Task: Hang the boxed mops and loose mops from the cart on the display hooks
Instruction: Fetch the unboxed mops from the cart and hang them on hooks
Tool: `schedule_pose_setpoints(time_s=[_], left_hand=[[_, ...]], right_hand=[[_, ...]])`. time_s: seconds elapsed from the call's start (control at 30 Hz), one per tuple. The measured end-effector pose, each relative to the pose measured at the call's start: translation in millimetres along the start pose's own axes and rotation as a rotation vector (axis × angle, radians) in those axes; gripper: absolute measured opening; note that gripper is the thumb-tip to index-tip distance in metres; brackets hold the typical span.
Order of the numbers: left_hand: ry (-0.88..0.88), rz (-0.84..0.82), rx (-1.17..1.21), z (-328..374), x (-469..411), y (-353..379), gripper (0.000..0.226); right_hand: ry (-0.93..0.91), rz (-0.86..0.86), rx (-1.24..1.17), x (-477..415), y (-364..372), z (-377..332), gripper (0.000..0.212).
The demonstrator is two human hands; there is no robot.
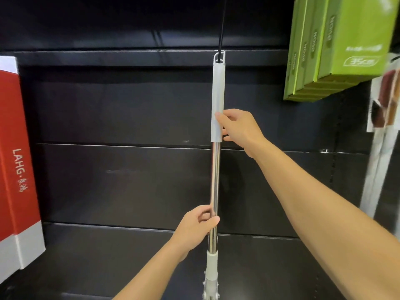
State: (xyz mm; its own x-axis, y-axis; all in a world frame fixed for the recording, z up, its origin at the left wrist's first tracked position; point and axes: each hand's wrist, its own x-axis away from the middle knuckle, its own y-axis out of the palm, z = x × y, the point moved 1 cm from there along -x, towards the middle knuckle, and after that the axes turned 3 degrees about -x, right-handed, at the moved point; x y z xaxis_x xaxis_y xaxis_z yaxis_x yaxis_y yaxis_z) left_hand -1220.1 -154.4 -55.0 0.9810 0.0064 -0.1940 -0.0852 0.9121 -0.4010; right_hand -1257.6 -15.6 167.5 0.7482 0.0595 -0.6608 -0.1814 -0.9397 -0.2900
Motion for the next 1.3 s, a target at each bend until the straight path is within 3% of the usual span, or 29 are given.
schedule_pose_setpoints(time_s=[0.17,0.33,0.5,0.87,1.07,1.3], left_hand=[[0.025,-0.009,-0.36,18.2,18.9,-29.7,0.06],[0.112,0.07,-0.662,47.8,48.4,-60.3,0.065],[0.151,0.112,-0.824,59.3,86.6,-72.3,0.063],[0.263,-0.017,-0.975,38.3,163.4,-29.7,0.046],[0.367,-0.137,-0.993,57.6,203.0,29.5,0.058],[0.565,-0.247,-0.99,131.4,267.2,129.1,0.061]], right_hand=[[-0.026,-0.039,0.453,34.4,-6.0,-11.2,0.03],[0.053,-0.141,0.881,91.2,-1.9,-25.8,0.054],[0.149,-0.209,1.101,161.1,0.1,-29.4,0.059],[0.351,-0.405,1.294,303.8,-24.2,-16.7,0.062],[0.453,-0.358,1.325,369.6,-76.3,-16.0,0.065],[0.604,-0.222,1.39,457.3,-192.3,-28.8,0.06]])
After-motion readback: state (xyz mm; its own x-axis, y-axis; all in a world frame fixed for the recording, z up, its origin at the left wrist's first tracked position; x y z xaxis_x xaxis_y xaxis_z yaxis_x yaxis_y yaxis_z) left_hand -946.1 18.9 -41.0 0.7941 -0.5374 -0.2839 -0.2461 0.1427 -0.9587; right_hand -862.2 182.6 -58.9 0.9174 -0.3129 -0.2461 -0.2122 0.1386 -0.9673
